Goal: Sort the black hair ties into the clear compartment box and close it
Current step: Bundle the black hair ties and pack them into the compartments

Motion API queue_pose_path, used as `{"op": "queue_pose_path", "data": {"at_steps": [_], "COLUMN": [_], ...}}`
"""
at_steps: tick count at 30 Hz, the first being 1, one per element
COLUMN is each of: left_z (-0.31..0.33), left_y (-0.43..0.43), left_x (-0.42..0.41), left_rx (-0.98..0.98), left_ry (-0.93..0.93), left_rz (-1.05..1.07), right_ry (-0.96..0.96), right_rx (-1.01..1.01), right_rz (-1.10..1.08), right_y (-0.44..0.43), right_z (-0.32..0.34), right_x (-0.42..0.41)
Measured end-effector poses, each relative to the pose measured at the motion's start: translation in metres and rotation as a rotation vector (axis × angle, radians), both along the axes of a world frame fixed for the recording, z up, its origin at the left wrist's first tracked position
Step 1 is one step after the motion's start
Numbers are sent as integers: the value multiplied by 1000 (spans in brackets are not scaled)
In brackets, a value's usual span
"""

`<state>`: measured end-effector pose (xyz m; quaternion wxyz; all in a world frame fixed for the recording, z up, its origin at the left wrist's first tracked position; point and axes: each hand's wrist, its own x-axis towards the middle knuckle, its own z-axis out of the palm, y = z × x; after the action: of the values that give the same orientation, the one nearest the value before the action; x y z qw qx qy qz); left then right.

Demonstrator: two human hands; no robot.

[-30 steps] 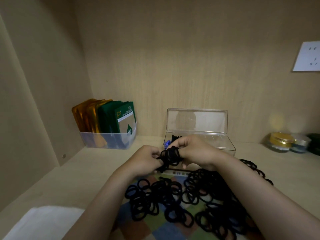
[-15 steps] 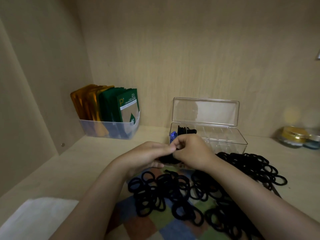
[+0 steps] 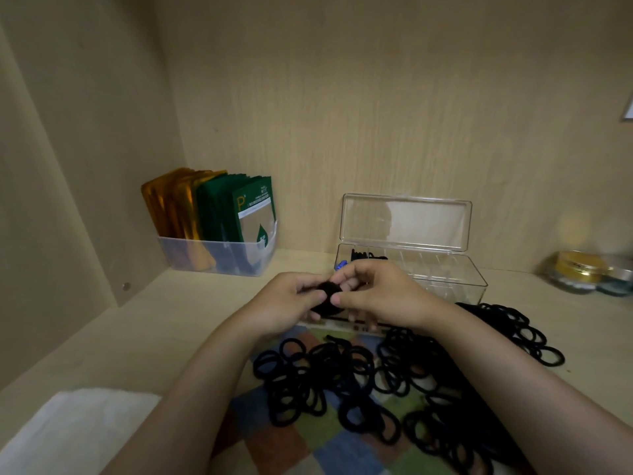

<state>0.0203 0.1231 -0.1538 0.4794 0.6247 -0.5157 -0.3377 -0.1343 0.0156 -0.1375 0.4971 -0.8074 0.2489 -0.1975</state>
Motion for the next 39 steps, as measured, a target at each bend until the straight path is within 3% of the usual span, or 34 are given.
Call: {"op": "queue_pose_path", "data": {"at_steps": [4,8,14,20,24,31,34,39], "left_z": [3,4,23,54,45,0,-5,-10], "left_y": [-1,-3,-21,-53,-78,-89,-89,-88], "left_x": [-1,-8,-25,-35,-34,-30,-26,-25], "left_rx": [-84,-108,-139,-161,-154,-153,-149,-150], "left_ry": [188,300,250,71,-190,-689,-744,-774], "left_rz": [75,75,30,97,231,183,152,142], "right_ry": [-64,-18,-65,2,35,275,390,596], "right_rx": [-42,101,174,114,19,-279,-425,-503], "right_rz": [-124,-11,-90,-253,-462,-505,-506,-487], "right_y": [1,3,-4,-39,-65,-75,-75,-81], "right_z": [7,15,37,64,64,35,34,36], "right_x": [-3,-12,-27,-40,-40,-23,-16,-2]}}
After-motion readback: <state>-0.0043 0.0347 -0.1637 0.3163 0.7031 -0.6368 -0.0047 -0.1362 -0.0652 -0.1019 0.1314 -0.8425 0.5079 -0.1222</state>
